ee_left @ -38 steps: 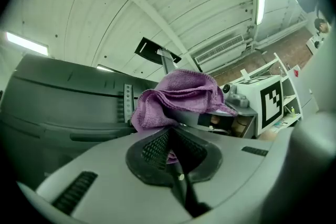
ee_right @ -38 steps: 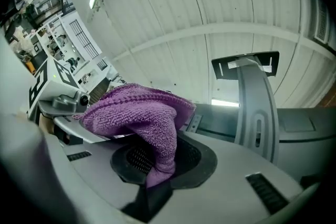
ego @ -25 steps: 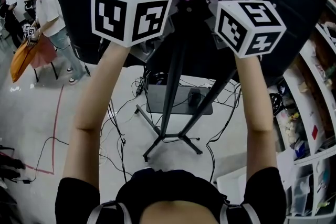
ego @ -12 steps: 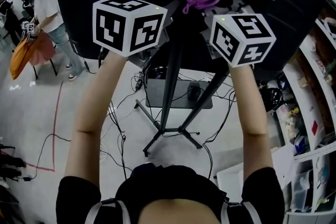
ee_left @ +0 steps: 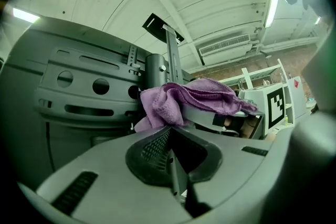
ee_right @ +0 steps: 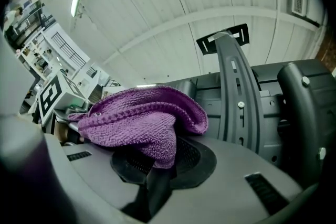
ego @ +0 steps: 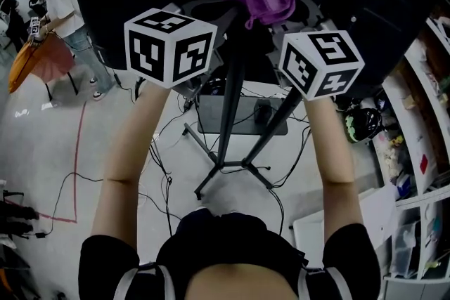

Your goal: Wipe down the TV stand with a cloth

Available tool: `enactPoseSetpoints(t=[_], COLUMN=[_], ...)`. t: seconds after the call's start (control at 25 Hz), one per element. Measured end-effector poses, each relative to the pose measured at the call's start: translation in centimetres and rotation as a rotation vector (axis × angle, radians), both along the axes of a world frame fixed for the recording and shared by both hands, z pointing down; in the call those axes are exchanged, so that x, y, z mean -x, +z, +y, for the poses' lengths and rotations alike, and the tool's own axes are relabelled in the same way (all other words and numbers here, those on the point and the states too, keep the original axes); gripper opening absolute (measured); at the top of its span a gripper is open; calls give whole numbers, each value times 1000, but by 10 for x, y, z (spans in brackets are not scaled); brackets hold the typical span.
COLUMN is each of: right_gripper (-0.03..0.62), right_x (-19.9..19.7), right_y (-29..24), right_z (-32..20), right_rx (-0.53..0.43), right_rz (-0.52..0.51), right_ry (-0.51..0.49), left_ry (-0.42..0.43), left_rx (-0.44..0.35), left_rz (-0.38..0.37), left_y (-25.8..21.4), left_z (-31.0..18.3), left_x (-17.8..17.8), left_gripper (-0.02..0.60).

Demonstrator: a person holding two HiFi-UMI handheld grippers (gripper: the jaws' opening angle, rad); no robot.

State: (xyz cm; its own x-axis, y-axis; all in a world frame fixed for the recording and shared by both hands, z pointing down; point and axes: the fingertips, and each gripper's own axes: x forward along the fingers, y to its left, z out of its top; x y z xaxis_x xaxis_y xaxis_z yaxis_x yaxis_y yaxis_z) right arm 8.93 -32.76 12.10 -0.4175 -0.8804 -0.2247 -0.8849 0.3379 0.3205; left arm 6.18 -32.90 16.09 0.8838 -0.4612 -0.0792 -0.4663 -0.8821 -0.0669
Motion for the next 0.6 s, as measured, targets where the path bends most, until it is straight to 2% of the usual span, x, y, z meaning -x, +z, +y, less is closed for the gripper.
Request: enactPoseSetpoints(t=[0.16,0.28,0.6], right_gripper=[64,64,64], right_x=[2,4,2], right_y=[13,33,75], right_z=[3,-1,-2], right_rx=[-5,36,108], right_rz=[19,23,-46], right_ry=[24,28,24], left_ry=[11,15,7], left_rx=[35,53,66], left_rz=[9,-2,-45], left_y=[16,28,68], left_z=[-1,-1,-3], left_x=[0,0,1], left_gripper=[6,6,6])
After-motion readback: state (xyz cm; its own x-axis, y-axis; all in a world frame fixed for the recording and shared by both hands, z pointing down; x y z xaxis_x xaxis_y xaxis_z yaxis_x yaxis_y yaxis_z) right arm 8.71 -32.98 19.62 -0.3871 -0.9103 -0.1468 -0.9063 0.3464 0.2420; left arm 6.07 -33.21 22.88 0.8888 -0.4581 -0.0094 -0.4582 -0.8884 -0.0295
